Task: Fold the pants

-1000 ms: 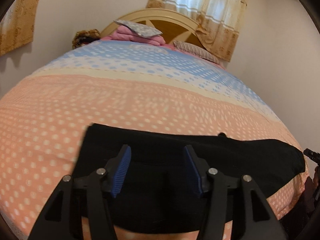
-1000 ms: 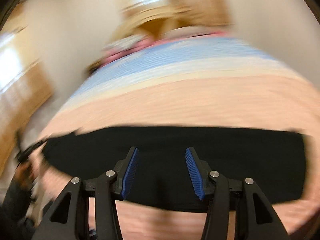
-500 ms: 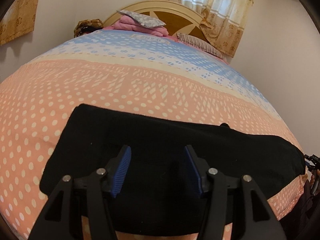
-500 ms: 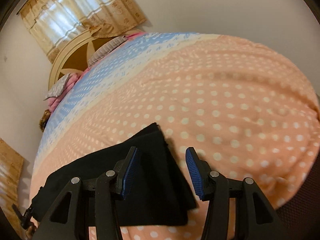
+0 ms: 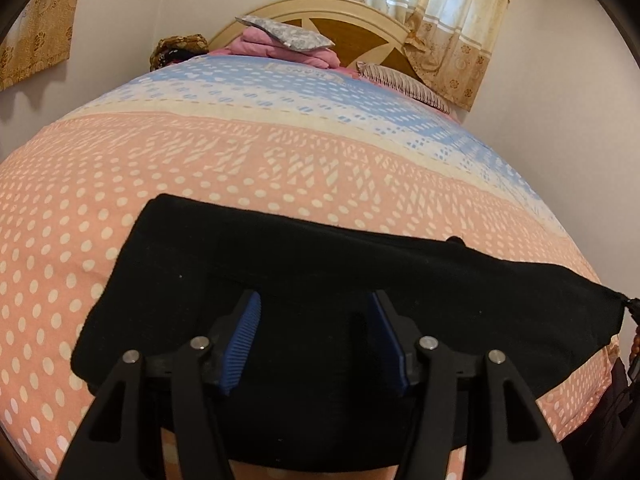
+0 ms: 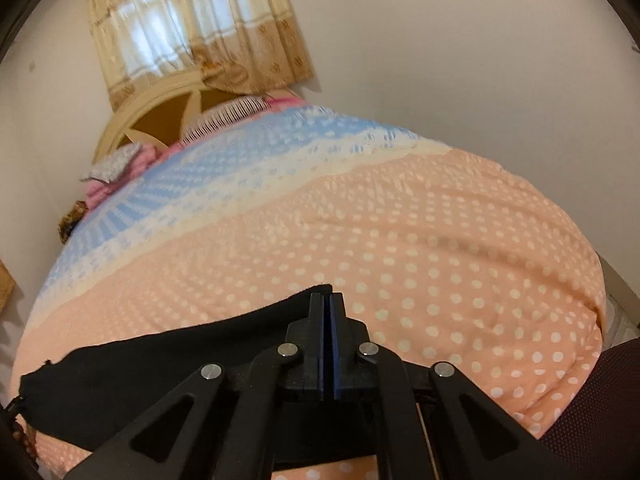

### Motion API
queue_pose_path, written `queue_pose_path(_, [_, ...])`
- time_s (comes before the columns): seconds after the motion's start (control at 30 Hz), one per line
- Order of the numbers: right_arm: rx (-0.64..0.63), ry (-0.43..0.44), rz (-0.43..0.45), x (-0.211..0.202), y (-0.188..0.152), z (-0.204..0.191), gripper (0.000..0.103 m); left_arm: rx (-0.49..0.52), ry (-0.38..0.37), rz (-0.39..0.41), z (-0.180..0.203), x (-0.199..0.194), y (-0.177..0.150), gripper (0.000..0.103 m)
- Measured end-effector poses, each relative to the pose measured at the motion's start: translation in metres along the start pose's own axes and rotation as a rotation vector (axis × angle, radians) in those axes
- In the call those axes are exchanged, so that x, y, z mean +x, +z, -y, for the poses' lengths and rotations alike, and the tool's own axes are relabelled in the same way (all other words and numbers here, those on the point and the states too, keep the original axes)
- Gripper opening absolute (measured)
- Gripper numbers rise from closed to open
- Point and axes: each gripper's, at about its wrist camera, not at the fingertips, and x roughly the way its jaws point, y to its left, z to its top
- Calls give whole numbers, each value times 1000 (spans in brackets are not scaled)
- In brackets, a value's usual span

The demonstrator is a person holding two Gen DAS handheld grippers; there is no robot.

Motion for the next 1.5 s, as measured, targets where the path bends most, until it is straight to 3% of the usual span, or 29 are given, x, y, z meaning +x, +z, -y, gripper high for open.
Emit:
queue_pose_path(0.1, [-33, -24, -77, 30, -8, 3, 3, 7, 2, 2, 2, -1, -2, 62])
queue_pose_path(0.17, [-10, -50, -103, 37, -13, 6, 14, 10, 0, 2, 2, -1, -2, 62])
queue_pose_path(0.23, [7, -55, -75, 25, -18, 6, 65, 10, -6, 1, 2, -2, -3, 62])
queue_pose_path(0.27, [13, -35, -69, 19, -19, 5, 66, 9, -7, 1, 2, -2, -3, 62])
queue_pose_path(0.4, [79, -8, -65, -21, -29, 2, 66, 22, 4, 10, 5, -5, -6, 62])
queue_pose_path(0.5, [252, 260, -135, -40, -48, -5, 66, 31, 9, 20, 8, -7, -9, 62])
queue_pose_path(0.57, [267, 342, -202, -40, -66, -24, 64, 37, 11, 24, 9, -8, -10, 62])
queue_pose_path(0.63, [230, 346, -258, -35, -86, -50, 54, 41, 10, 21, 10, -8, -10, 62])
queue_pose_path(0.73, [238, 384, -307, -22, -106, -70, 50, 29, -3, 27, 7, -13, -7, 62])
queue_pose_path(0.8, [260, 381, -313, -11, -112, -76, 49, 23, -4, 31, 6, -15, -5, 62])
queue_pose_path(0.87, [275, 393, -306, -5, -112, -79, 40, 18, -5, 34, 5, -16, -4, 62])
queue_pose_path(0.97, [254, 372, -264, -3, -108, -83, 19, 16, -4, 31, 4, -15, -4, 62])
queue_pose_path(1.0, [252, 368, -254, -3, -107, -83, 6, 16, -3, 28, 3, -14, -4, 62])
queue_pose_path(1.03, [252, 368, -248, -3, -107, -83, 3, 16, -1, 23, 3, -13, -6, 62])
queue_pose_path(1.23, [193, 350, -200, -29, -105, -84, 2, 19, 2, 19, 1, -11, -8, 62])
queue_pose_path(1.4, [229, 304, -263, 5, -117, -75, 2, 27, 8, 13, 2, -12, -7, 62])
queue_pose_path(1.5, [202, 287, -253, 2, -114, -77, 2, 20, 0, 21, 3, -16, -5, 62])
